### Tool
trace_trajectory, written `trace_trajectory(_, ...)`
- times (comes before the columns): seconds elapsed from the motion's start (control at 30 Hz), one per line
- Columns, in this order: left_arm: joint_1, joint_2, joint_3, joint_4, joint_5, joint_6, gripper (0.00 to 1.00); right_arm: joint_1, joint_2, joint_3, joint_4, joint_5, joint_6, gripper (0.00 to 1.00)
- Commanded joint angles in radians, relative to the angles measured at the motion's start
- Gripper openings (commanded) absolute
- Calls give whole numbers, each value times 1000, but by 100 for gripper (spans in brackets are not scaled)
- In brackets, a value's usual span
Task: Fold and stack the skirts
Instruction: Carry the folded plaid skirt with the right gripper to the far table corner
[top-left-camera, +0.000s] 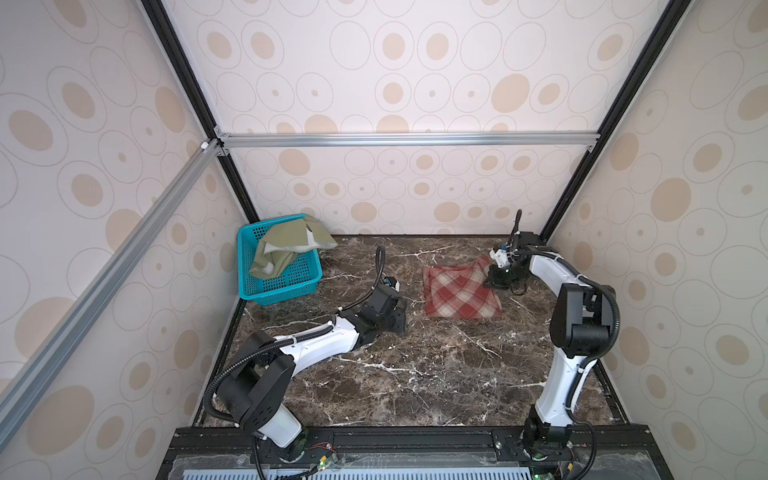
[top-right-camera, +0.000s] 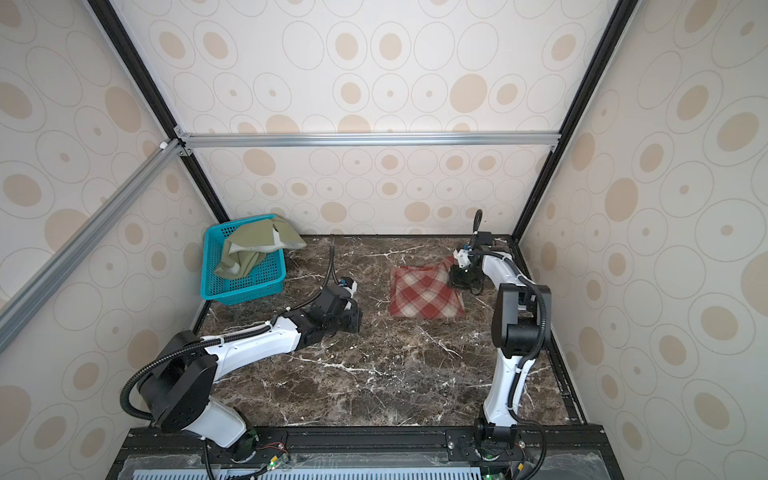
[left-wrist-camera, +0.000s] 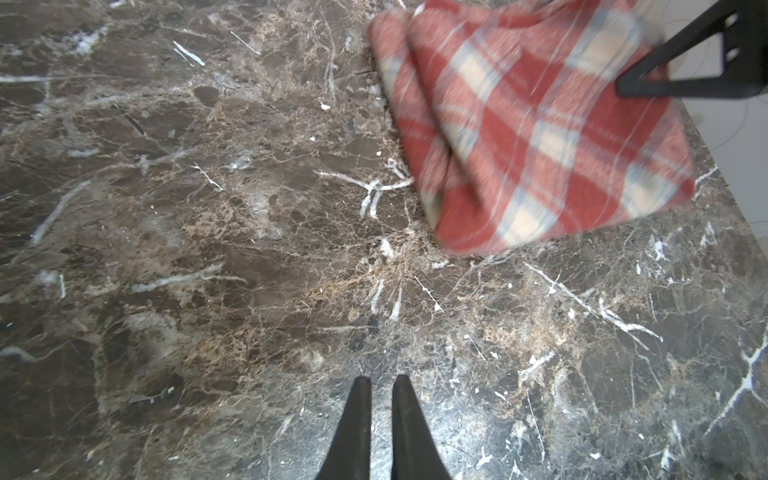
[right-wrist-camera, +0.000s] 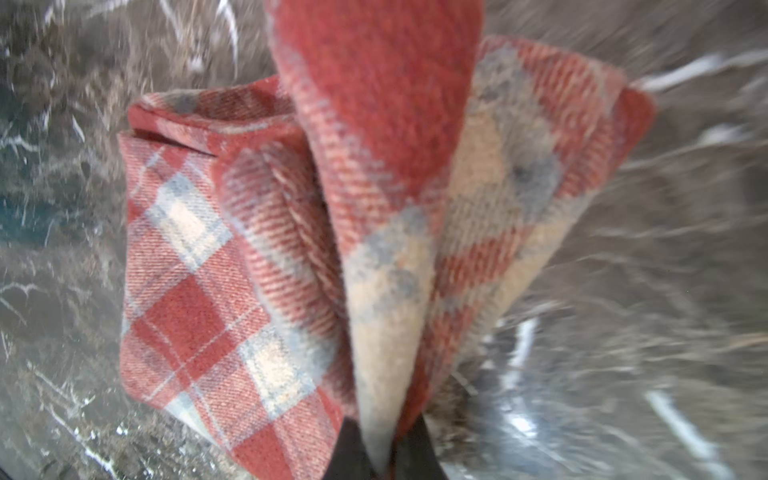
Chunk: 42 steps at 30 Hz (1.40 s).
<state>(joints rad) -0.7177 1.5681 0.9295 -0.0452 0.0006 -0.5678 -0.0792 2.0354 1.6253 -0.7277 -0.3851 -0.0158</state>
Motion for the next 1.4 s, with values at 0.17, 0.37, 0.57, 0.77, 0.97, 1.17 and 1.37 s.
trace_trajectory(0.17, 38, 48, 100, -50, -1, 9, 13, -71, 160, 239, -117, 44, -105, 0)
trace_trajectory(0.37, 57, 75, 127, -68, 15, -4, 13, -99, 261, 385, -199, 71, -155, 0)
trace_trajectory(0.57, 66, 96, 148, -82, 12, -10, 13, -143, 337, 512, -243, 65, -177, 0)
trace_trajectory(0.77, 69, 110, 171, -103, 5, -17, 13, -161, 402, 646, -274, 62, -199, 0)
trace_trajectory(0.97, 71, 130, 190, -114, 5, -32, 13, -175, 446, 743, -280, 69, -215, 0)
trace_trajectory(1.17, 73, 162, 218, -124, 18, -40, 12, -180, 481, 790, -283, 90, -235, 0)
trace_trajectory(1.37, 73, 156, 208, -130, 13, -45, 12, -185, 497, 810, -262, 104, -241, 2)
